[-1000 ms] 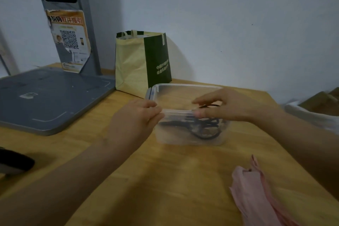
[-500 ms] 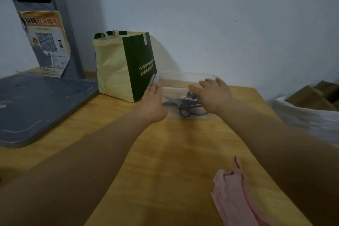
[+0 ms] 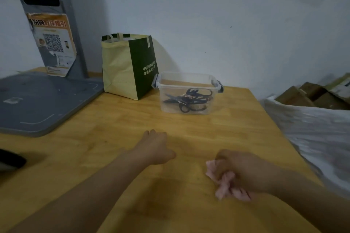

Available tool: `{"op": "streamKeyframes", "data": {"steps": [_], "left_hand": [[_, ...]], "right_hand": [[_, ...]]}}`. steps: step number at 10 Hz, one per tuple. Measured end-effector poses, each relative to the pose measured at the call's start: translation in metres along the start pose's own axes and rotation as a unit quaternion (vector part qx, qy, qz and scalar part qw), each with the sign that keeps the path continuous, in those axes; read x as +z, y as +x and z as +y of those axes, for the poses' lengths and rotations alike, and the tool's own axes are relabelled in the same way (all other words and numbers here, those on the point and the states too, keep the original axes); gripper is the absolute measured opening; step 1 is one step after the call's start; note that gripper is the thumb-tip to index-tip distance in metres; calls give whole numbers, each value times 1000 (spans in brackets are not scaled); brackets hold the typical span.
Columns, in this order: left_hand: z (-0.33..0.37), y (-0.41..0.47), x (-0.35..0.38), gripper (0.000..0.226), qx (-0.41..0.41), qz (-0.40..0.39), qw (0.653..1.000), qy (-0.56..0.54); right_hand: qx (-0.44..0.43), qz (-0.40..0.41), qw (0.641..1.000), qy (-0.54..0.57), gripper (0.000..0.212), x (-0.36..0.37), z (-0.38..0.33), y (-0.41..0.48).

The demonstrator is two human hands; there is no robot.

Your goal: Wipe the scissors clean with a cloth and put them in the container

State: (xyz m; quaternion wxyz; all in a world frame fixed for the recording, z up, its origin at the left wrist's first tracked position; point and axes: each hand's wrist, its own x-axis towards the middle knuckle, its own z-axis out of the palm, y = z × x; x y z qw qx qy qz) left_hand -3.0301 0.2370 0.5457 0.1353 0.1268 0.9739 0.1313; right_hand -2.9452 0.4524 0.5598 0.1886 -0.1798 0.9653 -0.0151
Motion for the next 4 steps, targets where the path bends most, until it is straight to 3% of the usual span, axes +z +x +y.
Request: {"op": "streamKeyframes", "data": {"steps": [1,2,3,4], "left_hand": [[10,-11,1,62,10,16,1000,-21],[17,-16,-5,58,8,37,998,-51],[24,-22,-10,54,2,56,997,-58],[28,-31,-15,54,-3,63,997,-50]], "right_hand": [[62,127,984,108,24,-11,5,24],[147,254,915,278,20,-33,18,59],[154,277,830,459,37,-52,23,85],[157,283,788,524,66,-54,25,89]]}}
